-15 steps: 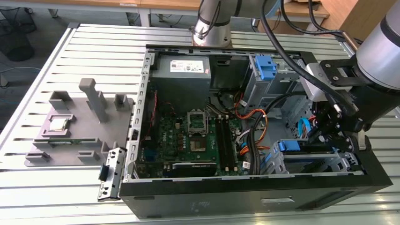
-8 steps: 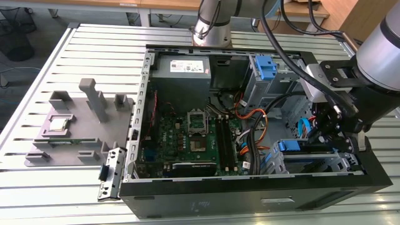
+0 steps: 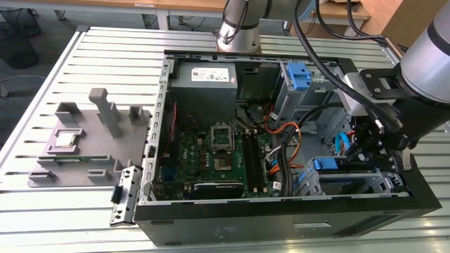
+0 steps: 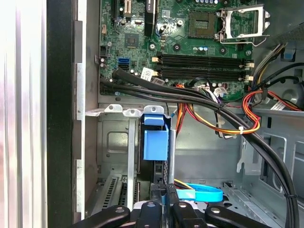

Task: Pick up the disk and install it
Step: 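Insert the first disk wire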

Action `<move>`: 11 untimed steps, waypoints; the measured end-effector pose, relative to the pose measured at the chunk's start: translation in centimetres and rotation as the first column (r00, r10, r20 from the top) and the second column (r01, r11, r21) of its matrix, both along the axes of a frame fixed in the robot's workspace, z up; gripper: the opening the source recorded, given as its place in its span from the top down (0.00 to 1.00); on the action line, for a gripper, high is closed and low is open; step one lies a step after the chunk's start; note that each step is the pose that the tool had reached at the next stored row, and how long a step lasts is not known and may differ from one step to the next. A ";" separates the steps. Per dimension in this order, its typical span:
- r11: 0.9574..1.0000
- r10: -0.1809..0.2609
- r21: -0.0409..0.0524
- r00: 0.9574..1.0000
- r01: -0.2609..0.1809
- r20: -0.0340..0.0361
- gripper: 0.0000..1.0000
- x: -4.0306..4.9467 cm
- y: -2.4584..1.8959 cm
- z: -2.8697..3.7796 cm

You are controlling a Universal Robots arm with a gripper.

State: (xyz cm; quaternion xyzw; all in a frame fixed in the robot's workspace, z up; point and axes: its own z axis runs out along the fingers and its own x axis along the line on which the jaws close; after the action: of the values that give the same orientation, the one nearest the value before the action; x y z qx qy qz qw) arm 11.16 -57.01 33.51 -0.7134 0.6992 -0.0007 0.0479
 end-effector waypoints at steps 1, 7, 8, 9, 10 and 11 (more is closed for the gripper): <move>1.000 0.000 0.001 1.000 0.000 0.000 0.84 0.00 0.00 -0.09; 1.000 0.000 0.001 1.000 0.000 0.000 0.84 0.00 0.01 -0.32; 1.000 0.000 0.001 1.000 0.000 0.000 0.84 0.00 0.00 -0.42; 1.000 0.000 0.000 1.000 0.000 0.000 0.84 0.00 0.00 -0.47; 1.000 0.000 0.000 1.000 0.000 0.000 0.84 0.00 0.00 -0.47; 1.000 0.000 0.000 1.000 0.000 0.000 0.84 0.00 0.00 -0.47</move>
State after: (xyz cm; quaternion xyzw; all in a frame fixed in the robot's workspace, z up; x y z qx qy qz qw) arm 11.16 -57.00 33.04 -0.7134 0.6992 -0.0006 0.0480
